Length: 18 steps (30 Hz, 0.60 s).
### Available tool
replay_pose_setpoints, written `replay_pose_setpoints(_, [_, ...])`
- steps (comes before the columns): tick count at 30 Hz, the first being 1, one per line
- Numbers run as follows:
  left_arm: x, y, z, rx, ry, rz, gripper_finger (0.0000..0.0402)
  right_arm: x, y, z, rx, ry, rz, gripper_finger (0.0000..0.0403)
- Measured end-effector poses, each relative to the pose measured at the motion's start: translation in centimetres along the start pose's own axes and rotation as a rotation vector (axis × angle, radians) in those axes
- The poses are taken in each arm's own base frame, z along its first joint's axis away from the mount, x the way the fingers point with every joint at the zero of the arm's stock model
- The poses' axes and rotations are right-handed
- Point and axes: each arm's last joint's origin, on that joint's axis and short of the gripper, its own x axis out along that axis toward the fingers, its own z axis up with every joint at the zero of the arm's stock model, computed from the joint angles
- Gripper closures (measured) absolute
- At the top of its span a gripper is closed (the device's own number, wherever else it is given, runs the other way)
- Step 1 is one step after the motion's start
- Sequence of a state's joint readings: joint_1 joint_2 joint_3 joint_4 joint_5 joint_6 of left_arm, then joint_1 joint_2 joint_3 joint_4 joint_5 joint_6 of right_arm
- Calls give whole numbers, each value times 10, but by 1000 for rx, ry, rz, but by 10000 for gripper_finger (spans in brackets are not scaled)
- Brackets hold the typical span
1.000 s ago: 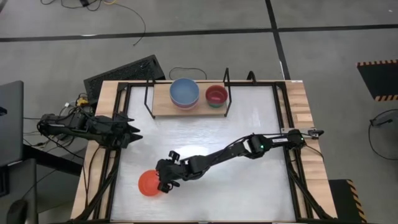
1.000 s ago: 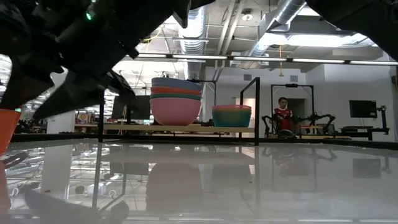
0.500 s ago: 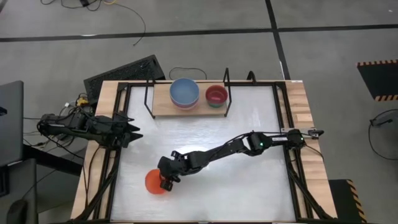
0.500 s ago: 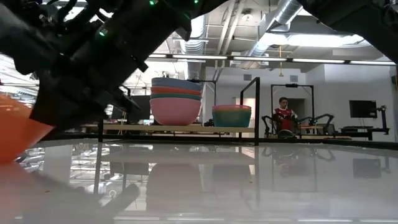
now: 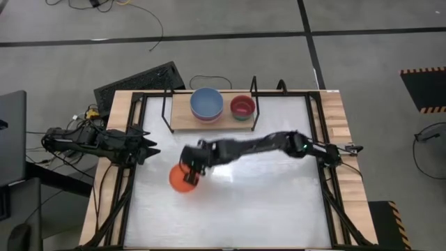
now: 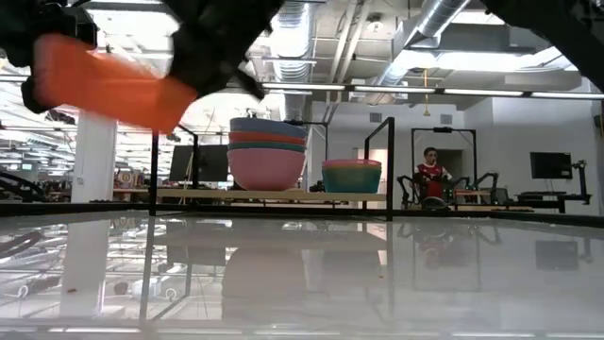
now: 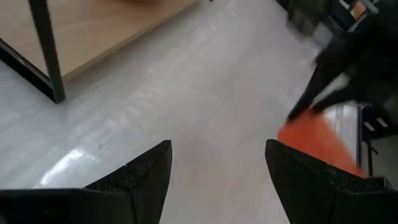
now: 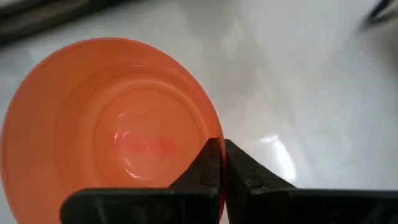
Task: Place and stack bowls onto a shelf
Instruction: Stack the orange bowl on top of the pink bowl on the shelf
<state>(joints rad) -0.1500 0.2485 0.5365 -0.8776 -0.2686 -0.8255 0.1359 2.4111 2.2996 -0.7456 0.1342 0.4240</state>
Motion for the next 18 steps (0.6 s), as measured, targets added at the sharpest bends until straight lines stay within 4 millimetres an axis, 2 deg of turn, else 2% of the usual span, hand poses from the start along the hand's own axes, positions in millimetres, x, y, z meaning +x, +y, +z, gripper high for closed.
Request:
replay_pose_setpoints(5, [0, 1, 1, -8, -29, 27, 157, -57, -50, 35, -38, -28, -108, 381])
replay_pose_setpoints(9, [0, 1, 1, -17, -41, 36, 157, -119, -98, 63, -25, -115, -209, 381])
replay_pose_setpoints(12, [0, 1, 1, -17, -43, 38, 157, -155, -137, 74, 4, -156, -310, 381])
replay_pose_setpoints(18, [0, 1, 2, 1, -53, 50, 157, -194, -213, 80, 75, -140, -470, 381])
